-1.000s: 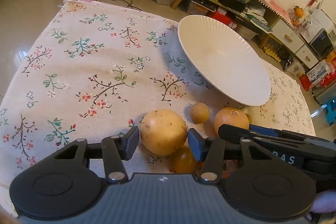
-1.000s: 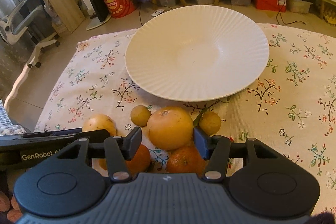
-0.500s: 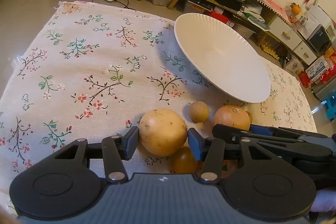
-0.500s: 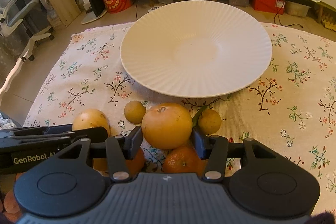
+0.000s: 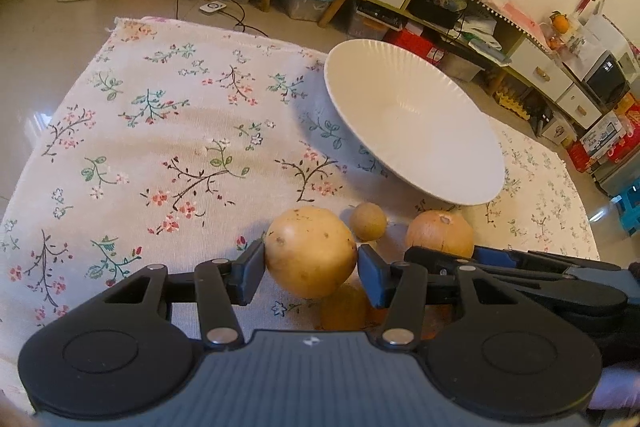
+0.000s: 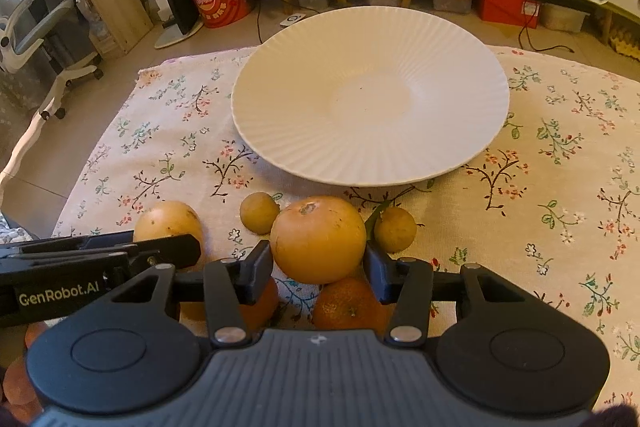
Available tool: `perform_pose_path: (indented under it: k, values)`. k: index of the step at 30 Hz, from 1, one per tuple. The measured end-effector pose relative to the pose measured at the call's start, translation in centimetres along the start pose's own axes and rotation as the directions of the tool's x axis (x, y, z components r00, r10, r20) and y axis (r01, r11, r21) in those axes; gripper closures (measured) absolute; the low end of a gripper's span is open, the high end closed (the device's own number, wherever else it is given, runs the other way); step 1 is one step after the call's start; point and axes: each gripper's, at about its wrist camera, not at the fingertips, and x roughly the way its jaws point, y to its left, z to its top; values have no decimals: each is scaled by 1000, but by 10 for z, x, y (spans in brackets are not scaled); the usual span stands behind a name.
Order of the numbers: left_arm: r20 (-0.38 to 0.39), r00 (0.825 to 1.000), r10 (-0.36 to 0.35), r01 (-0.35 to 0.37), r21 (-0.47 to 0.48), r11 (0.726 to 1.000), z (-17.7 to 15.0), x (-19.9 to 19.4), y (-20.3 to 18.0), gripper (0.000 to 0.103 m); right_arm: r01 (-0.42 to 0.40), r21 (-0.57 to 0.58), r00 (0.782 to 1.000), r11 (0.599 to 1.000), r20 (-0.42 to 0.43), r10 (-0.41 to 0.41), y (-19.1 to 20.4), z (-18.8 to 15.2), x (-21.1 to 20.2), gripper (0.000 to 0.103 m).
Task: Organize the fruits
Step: 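Close the right tool on the pale orange fruit while the left tool closes on the pear, then lift and carry both held fruits with both tools over the white bowl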
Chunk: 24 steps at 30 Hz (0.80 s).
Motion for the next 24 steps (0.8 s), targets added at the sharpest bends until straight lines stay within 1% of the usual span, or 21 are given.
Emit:
perform_pose_path:
  k: [8, 14, 20, 24]
  values:
    - [15, 1000, 5, -5, -1, 1000, 1, -8, 4, 75, -9, -8, 1000, 1000, -4, 9, 4, 0, -9, 58]
    - [23, 1000, -3, 3, 3, 1000, 1, -14, 4, 75, -20, 10, 1000, 1000, -8, 20, 1, -1, -18, 58]
    - [27, 999, -27, 28, -11, 1000, 4, -19, 4, 75, -32, 30, 999, 999, -3, 32, -5, -1, -30, 58]
    - [46, 998, -42, 43, -6, 999, 6, -24, -2, 75, -43, 45, 999, 998, 10, 43, -11, -1, -37, 58]
